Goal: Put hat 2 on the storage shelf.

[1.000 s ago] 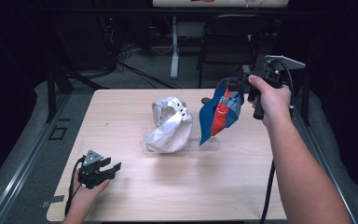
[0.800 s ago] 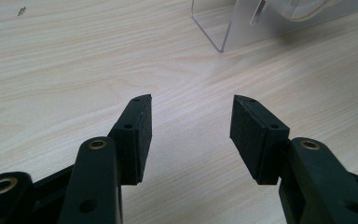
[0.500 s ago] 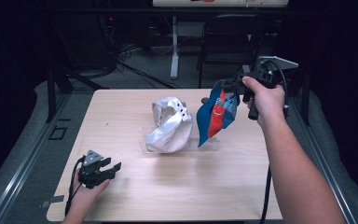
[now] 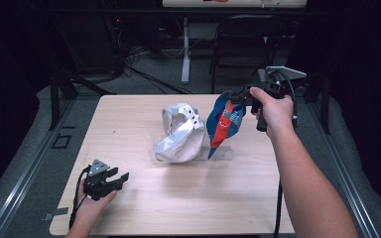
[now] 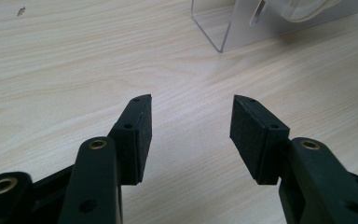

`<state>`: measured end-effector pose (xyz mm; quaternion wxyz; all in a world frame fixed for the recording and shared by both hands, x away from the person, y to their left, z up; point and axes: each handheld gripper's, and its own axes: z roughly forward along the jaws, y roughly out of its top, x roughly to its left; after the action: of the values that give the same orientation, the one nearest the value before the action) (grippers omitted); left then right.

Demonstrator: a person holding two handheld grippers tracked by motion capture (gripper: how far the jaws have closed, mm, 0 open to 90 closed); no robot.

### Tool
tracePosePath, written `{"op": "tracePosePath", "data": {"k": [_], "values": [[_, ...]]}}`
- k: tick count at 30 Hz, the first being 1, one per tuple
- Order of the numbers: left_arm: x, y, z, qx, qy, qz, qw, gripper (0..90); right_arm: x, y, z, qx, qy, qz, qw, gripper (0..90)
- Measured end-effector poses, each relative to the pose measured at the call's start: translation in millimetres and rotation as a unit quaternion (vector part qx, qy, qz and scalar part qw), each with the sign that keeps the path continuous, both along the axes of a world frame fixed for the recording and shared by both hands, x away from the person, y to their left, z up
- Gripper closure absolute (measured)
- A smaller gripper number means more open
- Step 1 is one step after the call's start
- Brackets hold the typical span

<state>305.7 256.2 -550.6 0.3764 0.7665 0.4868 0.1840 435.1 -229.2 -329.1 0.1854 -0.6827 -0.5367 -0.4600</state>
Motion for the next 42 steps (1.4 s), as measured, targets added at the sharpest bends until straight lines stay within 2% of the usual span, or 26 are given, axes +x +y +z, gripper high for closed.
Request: {"op": "tracePosePath", "data": {"k": [10, 15, 22, 30, 35, 42], "values": [[-0.1, -0.1, 0.0, 0.002, 0.002, -0.001, 1.0, 49.2, 0.8, -3.7, -19.0, -0.002, 0.014, -0.002, 0.9999, 77.6], [0.1, -0.2, -0.1, 0.003, 0.001, -0.001, 1.0, 49.2, 0.2, -5.6, -20.5, -0.008, 0.015, -0.006, 0.9998, 77.5], [0.0, 0.1, 0.0, 0.001, -0.001, -0.002, 1.0, 49.2, -2.2, -11.0, -25.2, -0.034, 0.015, -0.009, 0.9993, 77.1], [0.0, -0.2, -0.1, 0.003, 0.001, -0.001, 1.0, 49.2, -3.7, -21.5, -34.9, -0.038, 0.023, -0.023, 0.9988, 75.9], [0.0, -0.2, 0.0, 0.004, 0.001, -0.002, 1.0, 49.2, -5.4, -27.4, -39.3, -0.039, 0.026, -0.02, 0.9987, 74.8], [-0.1, -0.5, -0.4, 0.001, -0.002, -0.002, 1.0, 49.1, -8.6, -32.1, -40.8, -0.046, 0.023, -0.026, 0.9984, 68.0]]}}
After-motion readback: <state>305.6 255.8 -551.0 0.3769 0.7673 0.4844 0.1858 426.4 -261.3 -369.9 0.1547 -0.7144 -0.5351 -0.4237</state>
